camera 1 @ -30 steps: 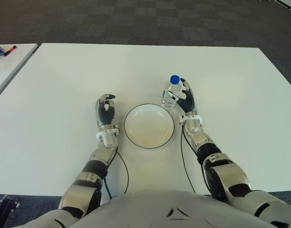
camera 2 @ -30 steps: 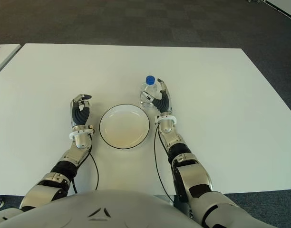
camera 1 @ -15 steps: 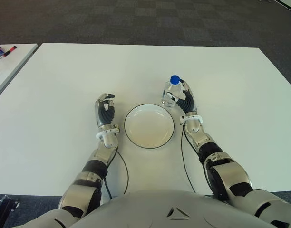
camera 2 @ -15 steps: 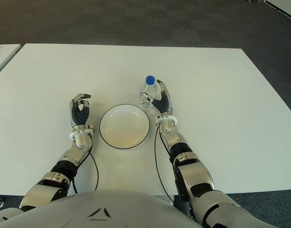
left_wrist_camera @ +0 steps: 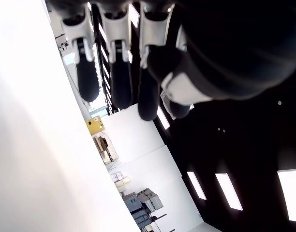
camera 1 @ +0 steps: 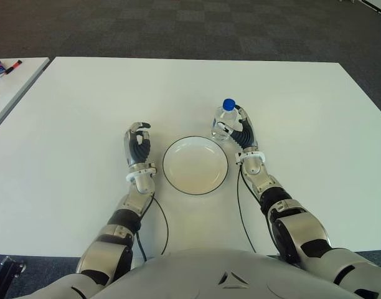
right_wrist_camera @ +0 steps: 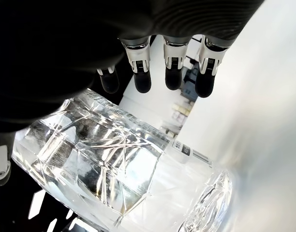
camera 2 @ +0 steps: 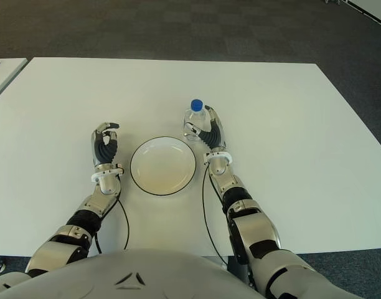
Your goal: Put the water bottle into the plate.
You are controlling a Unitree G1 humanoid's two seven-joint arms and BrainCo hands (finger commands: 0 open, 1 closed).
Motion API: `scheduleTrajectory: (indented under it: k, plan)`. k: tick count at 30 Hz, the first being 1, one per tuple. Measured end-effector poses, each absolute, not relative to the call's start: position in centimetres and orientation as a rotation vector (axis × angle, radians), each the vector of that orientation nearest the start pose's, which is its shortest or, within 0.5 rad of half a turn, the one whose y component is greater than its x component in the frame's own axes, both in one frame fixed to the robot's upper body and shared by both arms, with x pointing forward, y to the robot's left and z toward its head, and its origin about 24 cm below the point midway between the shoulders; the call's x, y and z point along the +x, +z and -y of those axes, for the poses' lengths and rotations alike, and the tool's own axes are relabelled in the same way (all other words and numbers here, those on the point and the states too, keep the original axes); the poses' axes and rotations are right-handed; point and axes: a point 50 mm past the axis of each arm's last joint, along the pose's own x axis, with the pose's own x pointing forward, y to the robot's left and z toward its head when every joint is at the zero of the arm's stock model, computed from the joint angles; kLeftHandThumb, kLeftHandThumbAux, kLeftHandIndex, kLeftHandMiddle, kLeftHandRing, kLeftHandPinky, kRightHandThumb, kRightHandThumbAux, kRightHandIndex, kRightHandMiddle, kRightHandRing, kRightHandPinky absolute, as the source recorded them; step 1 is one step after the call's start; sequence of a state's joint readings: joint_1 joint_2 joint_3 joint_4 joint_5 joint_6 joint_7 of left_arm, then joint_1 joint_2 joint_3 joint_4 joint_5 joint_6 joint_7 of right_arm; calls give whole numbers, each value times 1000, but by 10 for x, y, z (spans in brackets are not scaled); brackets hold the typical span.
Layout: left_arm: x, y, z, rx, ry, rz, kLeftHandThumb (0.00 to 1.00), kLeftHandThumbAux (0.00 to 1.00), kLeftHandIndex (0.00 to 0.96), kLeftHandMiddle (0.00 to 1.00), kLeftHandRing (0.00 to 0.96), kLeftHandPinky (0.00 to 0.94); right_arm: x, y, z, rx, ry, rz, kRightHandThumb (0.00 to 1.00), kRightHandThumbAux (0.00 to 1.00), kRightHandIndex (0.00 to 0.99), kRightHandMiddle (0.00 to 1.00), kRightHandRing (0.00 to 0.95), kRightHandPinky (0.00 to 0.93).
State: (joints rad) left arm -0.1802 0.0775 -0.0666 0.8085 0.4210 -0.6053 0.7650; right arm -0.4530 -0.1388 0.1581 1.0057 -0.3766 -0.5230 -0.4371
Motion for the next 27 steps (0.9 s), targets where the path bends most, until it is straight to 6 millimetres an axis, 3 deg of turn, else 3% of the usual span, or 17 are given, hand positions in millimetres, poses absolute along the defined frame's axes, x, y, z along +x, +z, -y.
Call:
scheduleTrajectory:
  k: [15, 27]
  plan:
    - [248, -27, -162, 379, 384, 120, 839, 675, 460, 416, 354, 375, 307, 0, 135, -532, 23, 162, 584, 377, 0, 0, 0, 88]
    - [248, -27, -161, 347, 361, 129, 841, 673, 458, 424, 367, 387, 320, 9, 127, -525, 95, 151, 589, 383, 0, 0, 11, 102]
